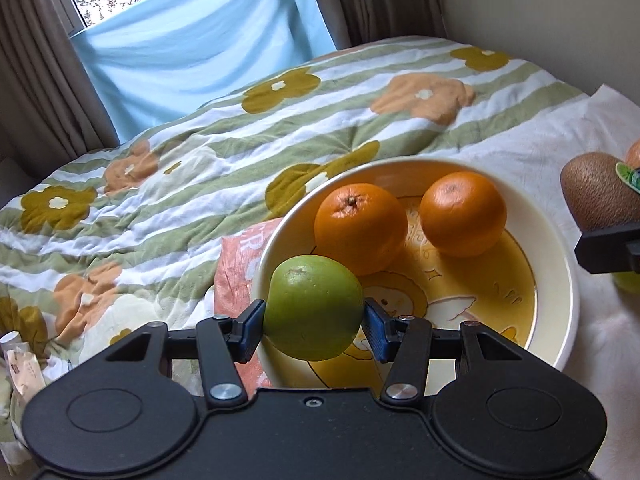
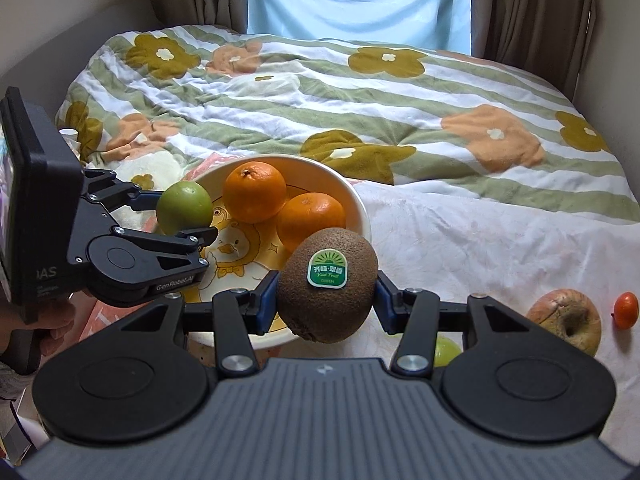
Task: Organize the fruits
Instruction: 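Place the green apple in the bowl with the left tool while the right tool carries the kiwi, then lower the kiwi into the bowl beside the apple and open the right tool, then move both tools away from the bowl toward the red cherry tomatoes, then grasp a red cherry tomato with the left tool while the right tool grasps another, then carry both held cherry tomatoes over the white bowl with both tools, then lower the tomato into the bowl and open the left tool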
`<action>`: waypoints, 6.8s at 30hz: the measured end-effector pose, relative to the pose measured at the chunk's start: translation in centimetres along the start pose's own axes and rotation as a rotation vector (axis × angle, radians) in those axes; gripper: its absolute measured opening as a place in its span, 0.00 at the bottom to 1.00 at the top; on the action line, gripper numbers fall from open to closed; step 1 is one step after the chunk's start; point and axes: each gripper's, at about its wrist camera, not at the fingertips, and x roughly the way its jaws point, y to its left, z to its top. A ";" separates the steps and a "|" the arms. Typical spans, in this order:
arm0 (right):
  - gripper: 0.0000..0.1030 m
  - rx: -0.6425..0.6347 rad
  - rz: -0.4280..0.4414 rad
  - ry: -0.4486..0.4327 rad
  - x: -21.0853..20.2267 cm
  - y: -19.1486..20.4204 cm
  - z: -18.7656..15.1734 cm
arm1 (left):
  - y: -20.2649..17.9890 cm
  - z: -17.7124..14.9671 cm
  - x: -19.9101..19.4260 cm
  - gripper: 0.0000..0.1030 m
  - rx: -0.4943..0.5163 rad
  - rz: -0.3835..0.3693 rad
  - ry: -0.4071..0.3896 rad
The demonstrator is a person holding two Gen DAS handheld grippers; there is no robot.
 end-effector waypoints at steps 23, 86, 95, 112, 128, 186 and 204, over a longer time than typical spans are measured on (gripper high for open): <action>0.62 -0.050 -0.015 0.027 1.4 1.1 0.6 | 2.6 -1.5 -5.3 0.92 -0.097 -0.038 -0.055; 0.99 -0.039 -0.063 -0.097 -17.7 -11.9 -8.9 | -9.9 -1.4 -21.5 1.00 -0.352 0.019 -0.128; 0.98 -0.048 -0.030 -0.079 -15.3 -17.4 -10.5 | -16.0 -1.9 -20.0 0.99 -0.390 0.037 -0.079; 0.87 -0.055 0.019 -0.019 -6.0 -21.9 -12.6 | -23.1 -4.7 -12.6 0.77 -0.439 0.021 0.056; 0.75 -0.068 0.070 0.005 -2.9 -21.6 -12.7 | -24.0 -4.6 -11.0 0.39 -0.446 0.035 0.079; 0.46 -0.110 0.156 -0.067 -11.4 -9.1 -3.7 | -10.1 -0.1 -18.6 0.35 -0.407 0.123 -0.067; 0.46 -0.029 0.089 -0.048 -5.2 -1.0 1.1 | 0.2 1.9 -11.3 0.35 -0.273 0.026 -0.070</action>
